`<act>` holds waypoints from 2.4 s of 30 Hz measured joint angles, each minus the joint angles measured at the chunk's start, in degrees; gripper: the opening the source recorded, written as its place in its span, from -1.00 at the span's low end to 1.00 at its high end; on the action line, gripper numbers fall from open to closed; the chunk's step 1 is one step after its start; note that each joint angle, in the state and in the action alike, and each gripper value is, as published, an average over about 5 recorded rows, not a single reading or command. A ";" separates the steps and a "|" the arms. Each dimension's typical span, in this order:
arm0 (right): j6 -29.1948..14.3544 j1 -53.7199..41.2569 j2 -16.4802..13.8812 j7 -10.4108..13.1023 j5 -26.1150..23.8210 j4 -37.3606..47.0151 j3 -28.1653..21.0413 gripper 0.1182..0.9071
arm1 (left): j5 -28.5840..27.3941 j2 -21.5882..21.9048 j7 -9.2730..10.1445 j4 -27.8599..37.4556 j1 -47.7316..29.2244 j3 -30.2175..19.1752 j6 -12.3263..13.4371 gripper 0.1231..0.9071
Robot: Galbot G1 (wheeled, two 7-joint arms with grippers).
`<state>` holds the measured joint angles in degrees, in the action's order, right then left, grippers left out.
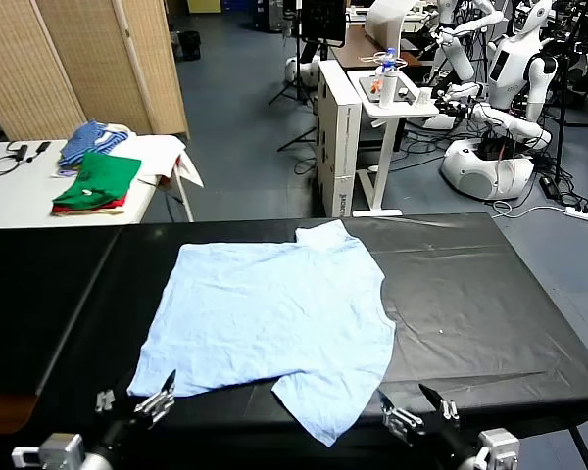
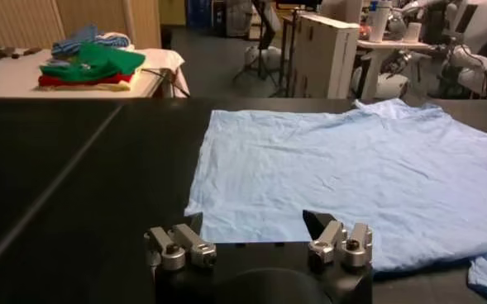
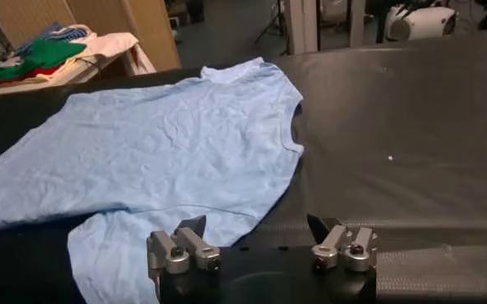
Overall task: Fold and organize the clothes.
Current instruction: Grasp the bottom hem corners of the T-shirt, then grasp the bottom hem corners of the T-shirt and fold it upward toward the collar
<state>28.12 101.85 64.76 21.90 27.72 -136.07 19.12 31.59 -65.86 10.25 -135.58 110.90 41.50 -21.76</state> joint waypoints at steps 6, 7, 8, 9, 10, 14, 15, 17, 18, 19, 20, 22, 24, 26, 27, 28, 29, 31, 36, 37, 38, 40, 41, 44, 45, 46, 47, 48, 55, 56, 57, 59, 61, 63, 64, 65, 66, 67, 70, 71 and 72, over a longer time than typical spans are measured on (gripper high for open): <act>-0.03 -0.95 1.07 0.47 -0.86 1.59 -4.32 1.00 | 1.76 -0.28 0.62 2.19 -1.49 0.94 0.21 1.00; -0.02 -1.11 1.25 0.54 -0.86 1.88 -4.91 1.00 | 2.29 -0.31 0.65 2.69 -1.68 1.18 0.28 1.00; -0.01 -1.27 1.41 0.61 -0.86 2.15 -5.45 1.00 | 2.80 -0.36 0.67 3.19 -1.81 1.41 0.34 1.00; 0.01 -1.46 1.57 0.67 -0.86 2.42 -5.91 1.00 | 3.26 -0.41 0.69 3.69 -1.91 1.65 0.37 1.00; 0.02 -1.63 1.71 0.74 -0.87 2.66 -6.32 1.00 | 3.65 -0.47 0.68 4.15 -1.96 1.86 0.39 1.00; 0.08 -2.31 2.11 1.00 -0.89 3.48 -7.39 1.00 | 4.42 -0.71 0.62 5.55 -1.94 2.29 0.41 1.00; 0.11 -2.48 2.19 1.11 -0.89 3.66 -7.58 1.00 | 4.47 -0.77 0.62 5.85 -1.98 2.31 0.41 1.00; 0.26 -2.82 2.32 1.37 -0.87 3.99 -7.93 1.00 | 4.47 -0.88 0.63 6.42 -2.15 2.31 0.41 1.00; 0.42 -2.96 2.36 1.59 -0.84 4.11 -8.09 0.98 | 4.46 -0.92 0.65 6.70 -2.26 2.31 0.41 1.00; 0.60 -3.08 2.40 1.84 -0.80 4.22 -8.24 0.93 | 4.47 -0.94 0.66 6.96 -2.34 2.31 0.41 1.00; 0.78 -3.16 2.42 2.10 -0.76 4.31 -8.37 0.88 | 4.49 -0.95 0.67 7.20 -2.41 2.30 0.41 1.00; 1.12 -3.23 2.41 2.63 -0.67 4.38 -8.60 0.66 | 4.53 -0.99 0.67 7.62 -2.48 2.28 0.40 1.00; 1.32 -3.22 2.37 2.98 -0.55 4.33 -8.75 0.43 | 4.57 -1.07 0.67 7.92 -2.52 2.27 0.38 0.96; 1.52 -3.15 2.33 3.23 -0.35 4.14 -8.77 0.16 | 4.58 -1.16 0.68 8.09 -2.54 2.27 0.35 0.88; 1.64 -3.08 2.32 3.35 -0.21 3.99 -8.72 0.04 | 4.58 -1.20 0.68 8.15 -2.52 2.28 0.33 0.79; 1.78 -2.98 2.30 3.48 -0.02 3.81 -8.65 -0.09 | 4.58 -1.23 0.68 8.18 -2.48 2.30 0.32 0.70; 1.91 -2.88 2.29 3.60 0.16 3.61 -8.56 -0.22 | 4.57 -1.25 0.68 8.22 -2.45 2.31 0.31 0.61; 2.13 -2.63 2.23 3.76 0.46 3.20 -8.34 -0.51 | 4.56 -1.30 0.67 8.33 -2.42 2.33 0.31 0.41; 2.24 -2.10 1.78 3.80 0.65 2.34 -7.34 -0.92 | 4.52 -1.53 0.64 8.49 -2.47 2.28 0.29 -0.28; 2.24 -2.05 1.67 3.76 0.71 2.19 -7.08 -0.94 | 4.51 -1.58 0.63 8.49 -2.47 2.25 0.29 -0.41; 2.24 -2.02 1.55 3.72 0.81 2.08 -6.81 -0.94 | 4.50 -1.61 0.61 8.50 -2.49 2.22 0.29 -0.56; 2.25 -1.99 1.33 3.60 1.16 1.87 -6.24 -0.95 | 4.49 -1.62 0.59 8.52 -2.52 2.15 0.28 -0.74; 2.29 -1.99 1.21 3.54 1.42 1.79 -5.91 -0.95 | 4.49 -1.62 0.58 8.53 -2.54 2.12 0.28 -0.82; 2.51 -1.87 0.79 3.43 2.34 1.35 -4.85 -0.95 | 4.51 -1.60 0.54 8.50 -2.57 1.95 0.29 -0.92; 2.62 -1.77 0.63 3.42 2.66 1.15 -4.46 -0.95 | 4.52 -1.60 0.53 8.45 -2.57 1.84 0.31 -0.94; 2.75 -1.64 0.48 3.40 2.96 0.93 -4.10 -0.95 | 4.53 -1.61 0.52 8.39 -2.57 1.70 0.33 -0.94; 2.91 -1.45 0.30 3.38 3.28 0.65 -3.73 -0.95 | 4.53 -1.63 0.52 8.31 -2.57 1.54 0.35 -0.94; 3.08 -1.21 0.10 3.35 3.59 0.35 -3.33 -0.95 | 4.53 -1.68 0.52 8.22 -2.57 1.37 0.37 -0.94; 4.36 1.47 -1.51 3.10 5.92 -2.52 0.47 -0.95 | 3.83 -2.63 0.67 7.13 -1.95 0.62 0.55 -0.94; 4.50 1.90 -1.77 3.07 6.24 -2.93 1.15 -0.95 | 3.53 -2.79 0.73 6.87 -1.73 0.60 0.63 -0.94; 4.62 2.35 -2.04 3.01 6.57 -3.31 1.84 -0.95 | 3.25 -2.94 0.82 6.62 -1.49 0.60 0.70 -0.94; 4.73 3.31 -2.56 2.75 7.08 -3.97 3.25 -0.95 | 2.70 -3.30 1.08 5.94 -0.91 0.63 0.82 -0.94; 4.79 4.25 -2.94 2.49 7.31 -4.39 4.44 -0.95 | 2.32 -3.66 1.44 5.16 -0.25 0.67 0.87 -0.94; 4.87 5.10 -3.16 2.39 7.36 -4.73 5.31 -0.95 | 1.90 -4.10 1.75 4.23 0.52 0.65 0.88 -0.94; 4.92 5.48 -3.22 2.42 7.39 -4.94 5.64 -0.95 | 1.64 -4.33 1.83 3.73 0.97 0.58 0.88 -0.94; 4.97 5.85 -3.26 2.45 7.44 -5.20 5.93 -0.95 | 1.34 -4.57 1.86 3.20 1.46 0.47 0.88 -0.94; 4.98 6.18 -3.31 2.48 7.50 -5.47 6.21 -0.95 | 1.05 -4.79 1.86 2.67 1.95 0.34 0.88 -0.94; 4.95 6.48 -3.37 2.49 7.58 -5.76 6.51 -0.95 | 0.79 -4.99 1.86 2.14 2.44 0.20 0.89 -0.94; 4.41 6.88 -3.49 2.38 7.72 -6.45 7.17 -0.95 | 0.33 -5.50 1.89 0.70 3.66 -0.06 0.90 -0.94; 4.06 6.80 -3.50 2.31 7.73 -6.58 7.30 -0.95 | 0.27 -5.65 1.93 0.28 4.00 -0.08 0.90 -0.94; 3.71 6.63 -3.52 2.26 7.73 -6.65 7.39 -0.95 | 0.24 -5.80 1.98 -0.13 4.32 -0.07 0.92 -0.94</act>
<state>31.83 108.49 61.24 24.16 35.44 -142.72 26.50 31.84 -71.67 12.23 -135.71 115.22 41.43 -20.85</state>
